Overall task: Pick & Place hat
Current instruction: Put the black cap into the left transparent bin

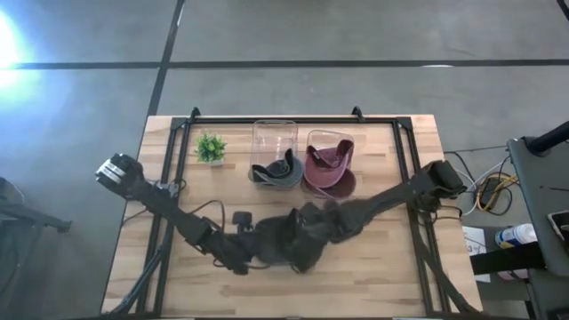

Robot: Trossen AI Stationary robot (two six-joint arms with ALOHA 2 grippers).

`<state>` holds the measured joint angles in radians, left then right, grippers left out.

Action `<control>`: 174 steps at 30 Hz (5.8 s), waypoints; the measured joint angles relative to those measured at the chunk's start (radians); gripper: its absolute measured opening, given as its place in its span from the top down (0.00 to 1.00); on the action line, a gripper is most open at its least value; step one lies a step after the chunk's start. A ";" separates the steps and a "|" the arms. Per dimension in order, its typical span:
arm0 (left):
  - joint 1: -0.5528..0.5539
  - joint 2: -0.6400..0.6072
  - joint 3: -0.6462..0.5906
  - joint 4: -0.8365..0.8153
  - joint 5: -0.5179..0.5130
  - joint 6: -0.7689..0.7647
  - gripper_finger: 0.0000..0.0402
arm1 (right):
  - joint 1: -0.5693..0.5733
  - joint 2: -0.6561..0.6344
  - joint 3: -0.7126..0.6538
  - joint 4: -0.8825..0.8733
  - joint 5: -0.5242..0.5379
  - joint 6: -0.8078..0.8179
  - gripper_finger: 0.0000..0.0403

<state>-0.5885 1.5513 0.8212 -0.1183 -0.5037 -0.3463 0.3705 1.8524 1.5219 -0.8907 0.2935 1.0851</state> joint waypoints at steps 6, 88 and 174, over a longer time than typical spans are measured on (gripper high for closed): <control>-0.028 -0.002 -0.040 0.007 0.095 0.177 0.48 | 0.107 0.013 -0.002 0.003 -0.018 0.072 0.53; -0.140 0.167 0.084 0.035 -0.248 0.091 0.98 | 0.042 -0.141 -0.476 0.643 -0.134 0.562 0.53; -0.059 0.166 0.223 -0.028 0.022 0.594 0.98 | 0.095 0.180 -0.217 0.610 -0.237 -0.308 0.88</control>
<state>-0.6479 1.7176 1.0447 -0.1459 -0.4818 0.2481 0.4653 2.0320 1.3052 -0.2805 0.0562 0.7773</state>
